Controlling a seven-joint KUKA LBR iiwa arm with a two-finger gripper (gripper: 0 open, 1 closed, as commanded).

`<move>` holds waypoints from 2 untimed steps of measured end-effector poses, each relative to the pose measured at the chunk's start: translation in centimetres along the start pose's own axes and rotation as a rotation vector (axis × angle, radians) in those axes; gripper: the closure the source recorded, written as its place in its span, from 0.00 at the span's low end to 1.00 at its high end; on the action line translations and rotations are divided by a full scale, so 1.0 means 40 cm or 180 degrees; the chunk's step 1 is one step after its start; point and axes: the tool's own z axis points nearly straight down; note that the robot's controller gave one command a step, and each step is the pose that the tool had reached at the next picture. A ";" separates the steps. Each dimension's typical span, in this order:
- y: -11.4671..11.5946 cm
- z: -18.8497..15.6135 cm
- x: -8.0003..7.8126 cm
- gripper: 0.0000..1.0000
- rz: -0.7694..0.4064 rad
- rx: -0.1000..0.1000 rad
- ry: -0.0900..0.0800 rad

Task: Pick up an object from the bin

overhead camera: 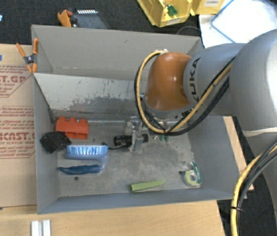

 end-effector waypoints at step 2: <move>0.001 -0.153 -0.006 1.00 -0.0002 0.0002 -0.0020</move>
Offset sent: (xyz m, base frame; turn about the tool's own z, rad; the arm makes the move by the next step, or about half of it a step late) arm -0.0001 0.0003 0.0550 -0.0002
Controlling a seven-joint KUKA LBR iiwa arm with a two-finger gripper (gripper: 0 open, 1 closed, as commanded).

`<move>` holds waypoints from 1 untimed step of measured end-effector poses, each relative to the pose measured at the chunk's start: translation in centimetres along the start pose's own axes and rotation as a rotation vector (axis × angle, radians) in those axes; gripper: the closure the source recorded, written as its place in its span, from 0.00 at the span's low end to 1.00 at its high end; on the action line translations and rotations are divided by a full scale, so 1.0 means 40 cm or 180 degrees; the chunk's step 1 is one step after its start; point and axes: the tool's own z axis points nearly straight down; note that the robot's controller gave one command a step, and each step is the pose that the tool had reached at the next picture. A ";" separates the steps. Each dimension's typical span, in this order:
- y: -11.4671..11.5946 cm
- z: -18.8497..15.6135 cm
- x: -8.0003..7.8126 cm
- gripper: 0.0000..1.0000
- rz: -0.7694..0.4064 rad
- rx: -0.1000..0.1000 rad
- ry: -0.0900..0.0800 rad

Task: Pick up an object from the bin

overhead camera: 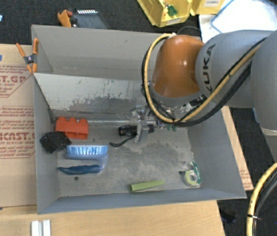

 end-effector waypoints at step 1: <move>0.001 -0.045 0.001 1.00 0.0001 0.0000 0.0009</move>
Offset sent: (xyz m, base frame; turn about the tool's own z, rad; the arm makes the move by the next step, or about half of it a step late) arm -0.0016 0.0001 0.0305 0.0000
